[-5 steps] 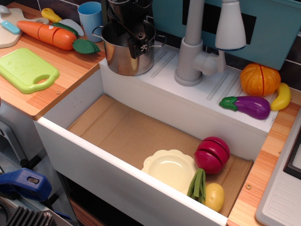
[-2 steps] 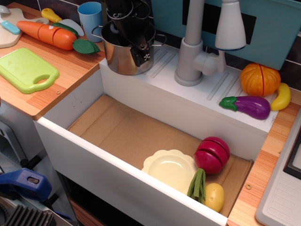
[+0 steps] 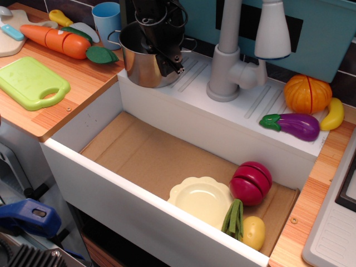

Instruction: Put pot or pan in sink

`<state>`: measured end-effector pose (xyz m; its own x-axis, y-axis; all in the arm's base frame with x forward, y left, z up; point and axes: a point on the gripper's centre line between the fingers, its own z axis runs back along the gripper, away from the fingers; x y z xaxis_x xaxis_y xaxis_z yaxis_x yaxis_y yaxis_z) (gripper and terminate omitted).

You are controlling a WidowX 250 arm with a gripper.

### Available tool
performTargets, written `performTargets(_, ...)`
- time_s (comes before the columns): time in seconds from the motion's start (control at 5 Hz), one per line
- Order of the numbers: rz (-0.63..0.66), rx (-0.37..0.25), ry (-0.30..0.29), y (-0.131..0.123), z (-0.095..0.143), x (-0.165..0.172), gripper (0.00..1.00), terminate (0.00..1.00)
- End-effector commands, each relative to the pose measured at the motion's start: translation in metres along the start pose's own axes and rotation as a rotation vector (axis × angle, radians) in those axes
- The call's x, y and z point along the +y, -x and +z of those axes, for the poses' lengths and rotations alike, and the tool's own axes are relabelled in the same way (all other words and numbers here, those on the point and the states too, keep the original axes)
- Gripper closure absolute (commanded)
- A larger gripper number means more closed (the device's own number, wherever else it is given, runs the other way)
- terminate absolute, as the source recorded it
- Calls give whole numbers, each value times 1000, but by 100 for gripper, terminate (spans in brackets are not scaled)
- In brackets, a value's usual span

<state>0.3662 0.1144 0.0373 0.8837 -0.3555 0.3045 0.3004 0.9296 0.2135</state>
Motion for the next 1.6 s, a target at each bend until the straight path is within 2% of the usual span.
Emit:
performTargets(0.0,62,16,-13,-3,32,6,100,0)
performTargets(0.2,123,71,-26,8,53,-2,100,0)
performTargets(0.4,197,80,-57,29,61,-14,100,0)
performTargets(0.6,277,71,-83,49,60,-31,100,0)
performTargets(1.0,364,21,-35,62,35,-64,100,0)
performTargets(1.2,366,3,17,64,22,-70,100,0)
performTargets(1.4,366,-17,36,65,6,-74,100,0)
